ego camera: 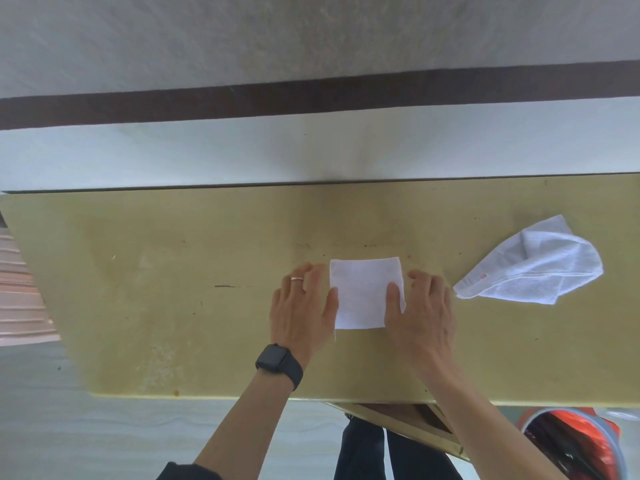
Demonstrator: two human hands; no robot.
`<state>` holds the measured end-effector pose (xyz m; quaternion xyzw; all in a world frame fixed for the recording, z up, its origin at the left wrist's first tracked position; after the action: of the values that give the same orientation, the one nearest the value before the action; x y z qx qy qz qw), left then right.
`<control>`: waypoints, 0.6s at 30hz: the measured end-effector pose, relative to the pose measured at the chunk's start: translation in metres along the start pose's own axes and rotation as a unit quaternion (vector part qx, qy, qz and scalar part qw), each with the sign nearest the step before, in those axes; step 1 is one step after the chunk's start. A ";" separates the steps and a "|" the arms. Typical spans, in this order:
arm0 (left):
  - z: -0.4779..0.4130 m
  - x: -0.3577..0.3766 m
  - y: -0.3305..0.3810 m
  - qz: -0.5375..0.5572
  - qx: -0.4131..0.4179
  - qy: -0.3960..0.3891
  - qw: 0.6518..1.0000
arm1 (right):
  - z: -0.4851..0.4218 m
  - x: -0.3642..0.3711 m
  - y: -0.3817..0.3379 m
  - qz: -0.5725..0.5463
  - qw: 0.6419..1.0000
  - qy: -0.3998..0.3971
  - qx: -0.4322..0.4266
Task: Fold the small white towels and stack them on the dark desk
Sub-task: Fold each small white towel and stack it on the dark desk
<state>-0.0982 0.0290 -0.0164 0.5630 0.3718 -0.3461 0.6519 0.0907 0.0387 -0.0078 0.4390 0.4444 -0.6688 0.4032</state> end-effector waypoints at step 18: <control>0.002 0.057 -0.014 -0.058 0.108 -0.114 0.986 | -0.009 0.050 0.027 0.118 0.974 -0.044 -0.186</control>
<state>-0.0821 0.0233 -0.0726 0.5644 0.2876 -0.4835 0.6041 0.1032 0.0323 -0.0634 0.3763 0.4875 -0.5407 0.5731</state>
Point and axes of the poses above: each hand's wrist, its own z-axis away from the middle knuckle, its own x-axis out of the palm, y = z × x, the point moved 1 cm from there along -z, towards the middle knuckle, and after that the axes turned 10 degrees about z, right-handed, at the moved point
